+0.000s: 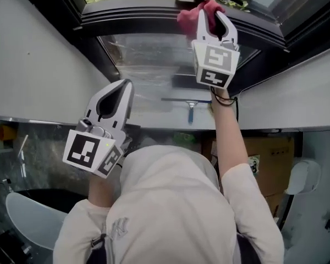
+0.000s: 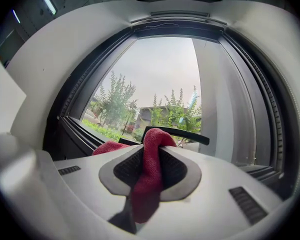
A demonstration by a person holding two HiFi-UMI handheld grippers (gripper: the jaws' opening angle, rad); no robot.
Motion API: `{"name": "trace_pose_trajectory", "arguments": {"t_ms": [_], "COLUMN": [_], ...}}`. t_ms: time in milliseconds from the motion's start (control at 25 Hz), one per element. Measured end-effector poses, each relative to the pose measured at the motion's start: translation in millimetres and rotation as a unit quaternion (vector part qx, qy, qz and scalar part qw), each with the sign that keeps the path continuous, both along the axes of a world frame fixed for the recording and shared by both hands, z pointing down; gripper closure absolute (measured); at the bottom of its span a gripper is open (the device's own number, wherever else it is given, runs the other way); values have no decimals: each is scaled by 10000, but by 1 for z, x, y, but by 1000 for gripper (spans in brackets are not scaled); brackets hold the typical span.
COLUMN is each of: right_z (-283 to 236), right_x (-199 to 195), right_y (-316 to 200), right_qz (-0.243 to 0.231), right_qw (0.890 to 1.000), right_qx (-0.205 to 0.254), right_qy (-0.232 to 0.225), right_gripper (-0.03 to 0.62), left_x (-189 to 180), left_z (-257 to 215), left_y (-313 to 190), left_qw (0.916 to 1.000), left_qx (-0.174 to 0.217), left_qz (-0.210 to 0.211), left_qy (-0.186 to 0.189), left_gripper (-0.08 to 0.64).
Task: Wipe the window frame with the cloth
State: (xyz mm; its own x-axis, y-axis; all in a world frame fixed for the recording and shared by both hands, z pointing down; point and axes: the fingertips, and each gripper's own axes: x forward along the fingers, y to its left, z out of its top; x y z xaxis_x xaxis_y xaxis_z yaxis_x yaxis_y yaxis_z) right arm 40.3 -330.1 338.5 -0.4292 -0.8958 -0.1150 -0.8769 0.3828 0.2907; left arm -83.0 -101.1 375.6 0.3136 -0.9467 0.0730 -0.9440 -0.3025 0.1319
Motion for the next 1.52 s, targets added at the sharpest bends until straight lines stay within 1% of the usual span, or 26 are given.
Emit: {"name": "trace_pose_trajectory", "arguments": {"t_ms": [120,240,360,600,1000,1200,1360,1520], "right_z": [8,7,7,8,8,8,8,8], "right_x": [-3,-10,-17,-30,-41,-55,-54,-53], "right_y": [4,6,9,11,12,16,16,16], "right_qz": [-158,-354,-490,-634,-627,-768,-864,-846], "right_qw": [9997,9992,9985,9977,9974,9962,9956,9958], "right_qx": [-205,-170,-171,-177,-201,-203,-199,-185], "right_qy": [-21,118,195,183,276,362,296,286], "right_gripper": [506,505,505,505,506,506,505,505], "left_x": [-19,-32,-37,-35,-32,-25,-21,-23], "left_z": [0,6,14,19,15,14,13,12], "left_y": [14,22,29,33,32,32,34,38], "left_qw": [9996,9987,9977,9969,9965,9964,9964,9958], "left_qx": [-63,-128,-248,-303,-263,-264,-232,-224], "left_qz": [-281,-489,-609,-679,-742,-757,-775,-848], "left_qy": [-3,111,157,239,297,286,266,264], "left_gripper": [552,552,552,552,552,552,552,552]}}
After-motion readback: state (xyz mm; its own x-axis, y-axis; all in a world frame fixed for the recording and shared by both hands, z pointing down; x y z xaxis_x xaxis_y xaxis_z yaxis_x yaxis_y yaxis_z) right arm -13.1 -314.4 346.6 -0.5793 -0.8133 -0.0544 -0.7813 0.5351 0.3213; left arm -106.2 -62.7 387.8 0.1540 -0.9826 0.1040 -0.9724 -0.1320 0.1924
